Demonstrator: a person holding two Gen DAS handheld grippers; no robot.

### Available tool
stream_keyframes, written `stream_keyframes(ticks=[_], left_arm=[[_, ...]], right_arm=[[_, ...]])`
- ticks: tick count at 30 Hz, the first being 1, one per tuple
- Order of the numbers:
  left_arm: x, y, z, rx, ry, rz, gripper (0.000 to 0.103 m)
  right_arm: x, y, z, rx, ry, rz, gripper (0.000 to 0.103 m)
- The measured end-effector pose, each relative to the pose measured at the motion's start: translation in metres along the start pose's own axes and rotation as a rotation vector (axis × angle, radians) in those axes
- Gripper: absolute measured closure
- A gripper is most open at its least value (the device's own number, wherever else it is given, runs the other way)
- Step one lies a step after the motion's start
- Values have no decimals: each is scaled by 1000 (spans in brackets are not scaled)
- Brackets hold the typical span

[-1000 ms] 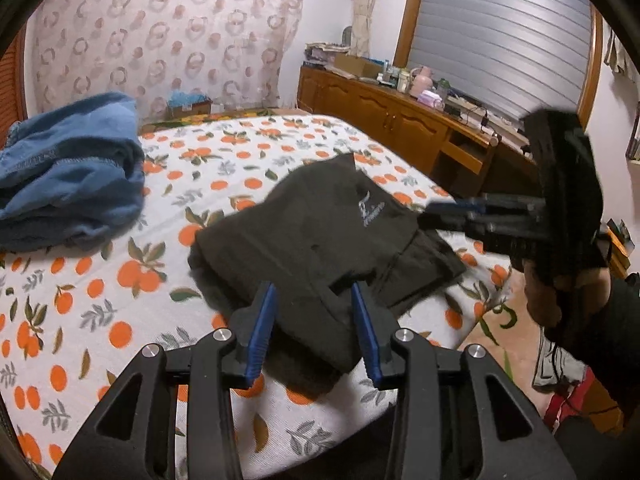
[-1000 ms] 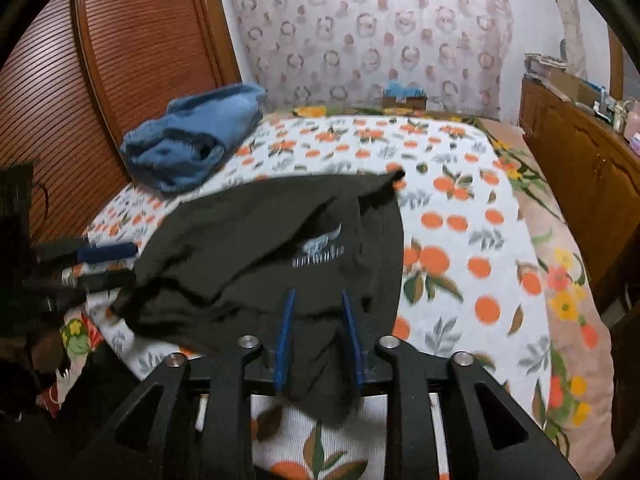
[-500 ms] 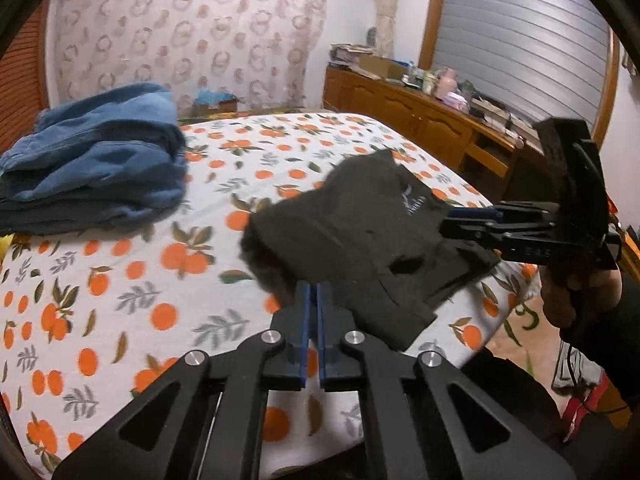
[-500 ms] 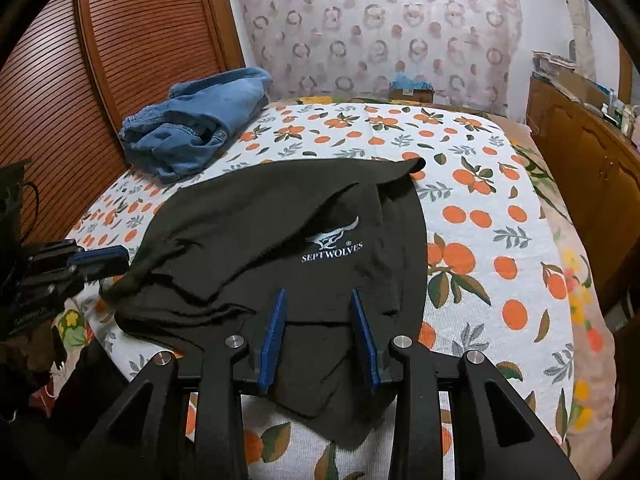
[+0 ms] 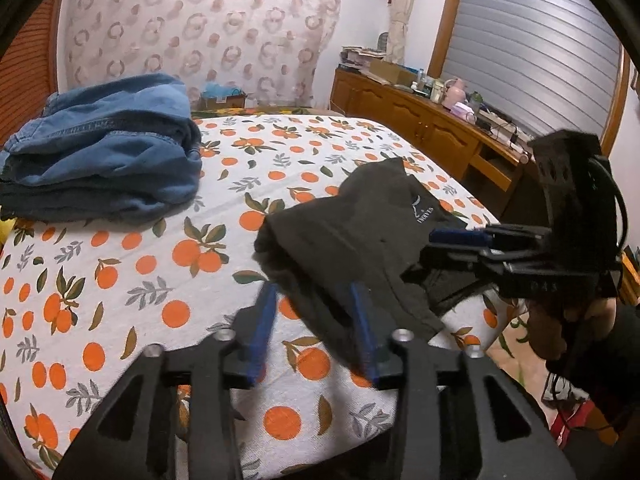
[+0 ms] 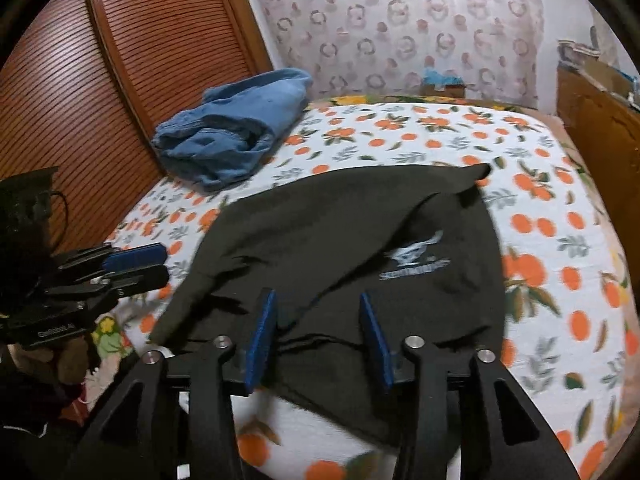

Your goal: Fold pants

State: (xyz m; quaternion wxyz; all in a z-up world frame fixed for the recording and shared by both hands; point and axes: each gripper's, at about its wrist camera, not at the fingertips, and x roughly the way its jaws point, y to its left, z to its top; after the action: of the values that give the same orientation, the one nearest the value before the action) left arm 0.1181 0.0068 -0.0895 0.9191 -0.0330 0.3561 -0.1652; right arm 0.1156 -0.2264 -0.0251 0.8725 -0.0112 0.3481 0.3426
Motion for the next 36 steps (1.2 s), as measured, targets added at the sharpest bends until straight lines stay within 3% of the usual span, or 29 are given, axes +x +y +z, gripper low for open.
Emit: stream_keyframes(ticks=[7, 11, 13, 16, 17, 20, 26, 32, 36], left_arm=[[-5, 7, 2, -15, -24, 18, 56], [-7, 13, 2, -23, -28, 28, 56], [-9, 14, 1, -29, -33, 30, 56], [-11, 16, 0, -33, -38, 34, 56], [-12, 16, 0, -33, -39, 36, 56], [-15, 19, -2, -34, -42, 40, 56], [-20, 24, 1, -45, -54, 50, 56], [-37, 28, 6, -53, -94, 68, 56], [-41, 32, 7, -58, -102, 73, 56]], right_arm=[[19, 1, 0, 11, 28, -1, 53], [15, 9, 1, 2, -10, -11, 54], [13, 15, 3, -28, -26, -27, 71], [11, 25, 5, -67, -32, -24, 77], [10, 26, 4, -79, -30, -20, 90], [13, 31, 3, -112, -2, -22, 99], [3, 39, 5, -86, -10, 15, 101], [-22, 74, 12, -111, -55, 105, 101], [-19, 84, 6, -120, -31, 129, 101]])
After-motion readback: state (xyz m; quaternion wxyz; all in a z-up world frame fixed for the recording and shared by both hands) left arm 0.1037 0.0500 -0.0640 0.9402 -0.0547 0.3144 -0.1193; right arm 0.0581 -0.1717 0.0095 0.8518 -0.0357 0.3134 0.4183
